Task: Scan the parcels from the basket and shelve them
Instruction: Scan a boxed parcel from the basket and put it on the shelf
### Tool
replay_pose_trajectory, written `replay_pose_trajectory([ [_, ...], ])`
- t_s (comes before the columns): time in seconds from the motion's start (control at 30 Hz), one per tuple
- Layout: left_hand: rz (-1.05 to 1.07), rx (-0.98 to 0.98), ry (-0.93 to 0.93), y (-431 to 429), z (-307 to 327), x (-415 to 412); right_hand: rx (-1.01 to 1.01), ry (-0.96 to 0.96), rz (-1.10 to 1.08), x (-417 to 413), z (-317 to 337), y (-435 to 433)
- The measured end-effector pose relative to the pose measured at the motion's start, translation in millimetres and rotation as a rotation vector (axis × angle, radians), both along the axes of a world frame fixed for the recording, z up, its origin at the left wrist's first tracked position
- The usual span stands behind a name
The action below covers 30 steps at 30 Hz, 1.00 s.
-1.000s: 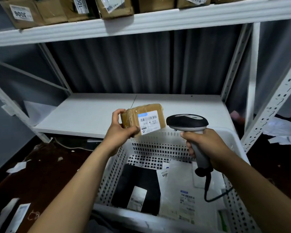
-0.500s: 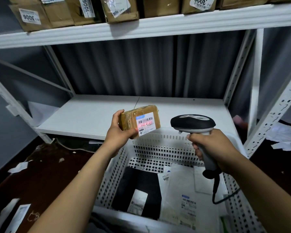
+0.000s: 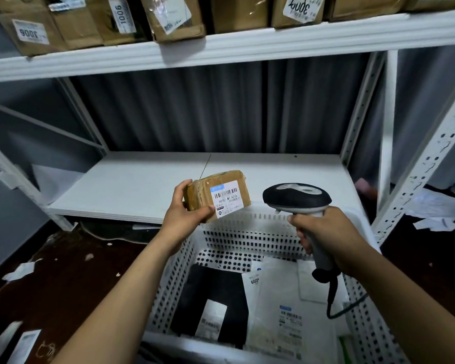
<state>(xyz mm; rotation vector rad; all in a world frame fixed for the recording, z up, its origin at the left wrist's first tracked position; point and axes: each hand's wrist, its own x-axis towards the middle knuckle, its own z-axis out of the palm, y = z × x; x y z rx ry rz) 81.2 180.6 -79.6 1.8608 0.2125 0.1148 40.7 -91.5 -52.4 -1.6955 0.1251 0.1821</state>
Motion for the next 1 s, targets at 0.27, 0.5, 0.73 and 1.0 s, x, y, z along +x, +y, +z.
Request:
replay_pose_trajectory([
  [0.27, -0.035, -0.223, 0.108, -24, 28, -13, 0.041, -0.081, -0.118, -11, 27, 1],
  [0.5, -0.160, -0.209, 0.062, -32, 93, -42, 0.131, -0.169, -0.128, -18, 78, 30],
  [0.73, -0.398, -0.033, 0.006, 8, 155, -52, 0.221, -0.210, -0.141, -12, 132, 58],
  [1.0, -0.034, 0.271, -0.209, 73, 226, -55, 0.089, -0.292, -0.034, 7, 192, 124],
])
